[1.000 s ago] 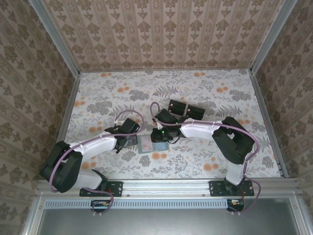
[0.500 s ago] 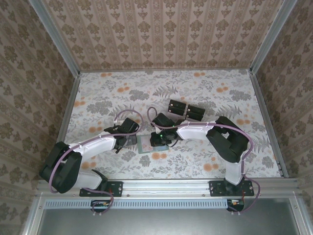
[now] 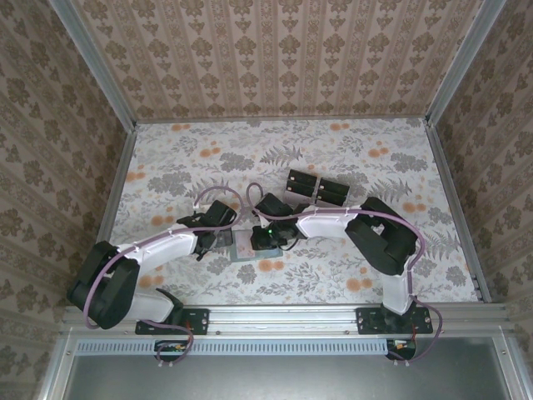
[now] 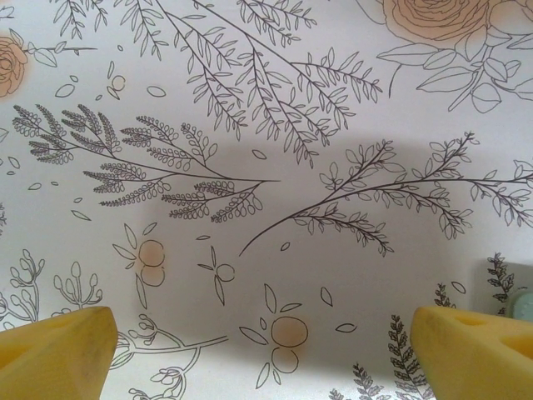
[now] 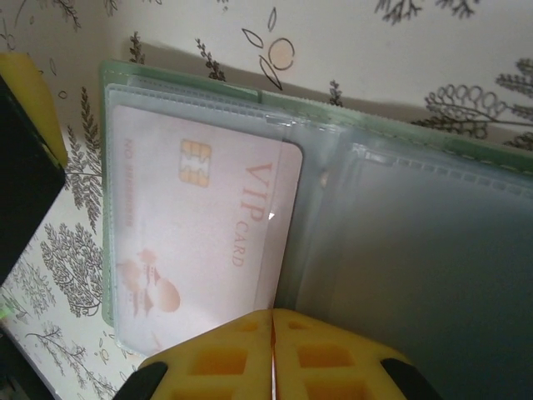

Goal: Put the credit cards into the card holder
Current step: Insert the credit card into the card slot.

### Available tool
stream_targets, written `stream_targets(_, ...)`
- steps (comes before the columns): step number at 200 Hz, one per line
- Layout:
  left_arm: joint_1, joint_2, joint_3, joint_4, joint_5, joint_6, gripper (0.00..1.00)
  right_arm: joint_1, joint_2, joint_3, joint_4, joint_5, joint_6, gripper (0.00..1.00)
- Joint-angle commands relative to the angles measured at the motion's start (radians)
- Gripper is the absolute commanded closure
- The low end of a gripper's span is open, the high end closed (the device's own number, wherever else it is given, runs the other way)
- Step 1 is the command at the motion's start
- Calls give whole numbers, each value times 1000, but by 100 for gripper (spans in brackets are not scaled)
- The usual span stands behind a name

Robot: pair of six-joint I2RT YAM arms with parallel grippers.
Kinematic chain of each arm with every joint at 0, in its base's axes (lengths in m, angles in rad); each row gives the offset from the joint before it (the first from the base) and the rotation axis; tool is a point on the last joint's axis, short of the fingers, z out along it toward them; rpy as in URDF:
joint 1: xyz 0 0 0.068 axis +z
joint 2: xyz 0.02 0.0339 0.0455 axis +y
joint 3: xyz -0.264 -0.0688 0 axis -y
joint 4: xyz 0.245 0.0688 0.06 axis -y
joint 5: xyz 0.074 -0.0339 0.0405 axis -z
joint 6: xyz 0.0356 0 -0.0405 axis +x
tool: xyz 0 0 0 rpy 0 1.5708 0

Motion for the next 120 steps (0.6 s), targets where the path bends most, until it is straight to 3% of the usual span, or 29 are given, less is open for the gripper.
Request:
stream_targets(1, 6, -10, -5, -16, -9, 20, 0, 9, 16, 31, -21, -10, 0, 90)
stream_targets(26, 6, -17, 6, -27, -7, 29, 0, 9, -47, 28, -42, 8, -13, 86)
stream_targets(51, 6, -36, 16, -37, 5, 44, 0, 6, -138, 12, -104, 71, -48, 68)
stream_targets(67, 5, -54, 19, -39, 20, 52, 0, 5, -166, 12, -153, 115, -84, 62)
stream_targets(120, -15, -93, 12, -33, 66, 52, 0, -11, -145, 31, -220, 205, -217, 53)
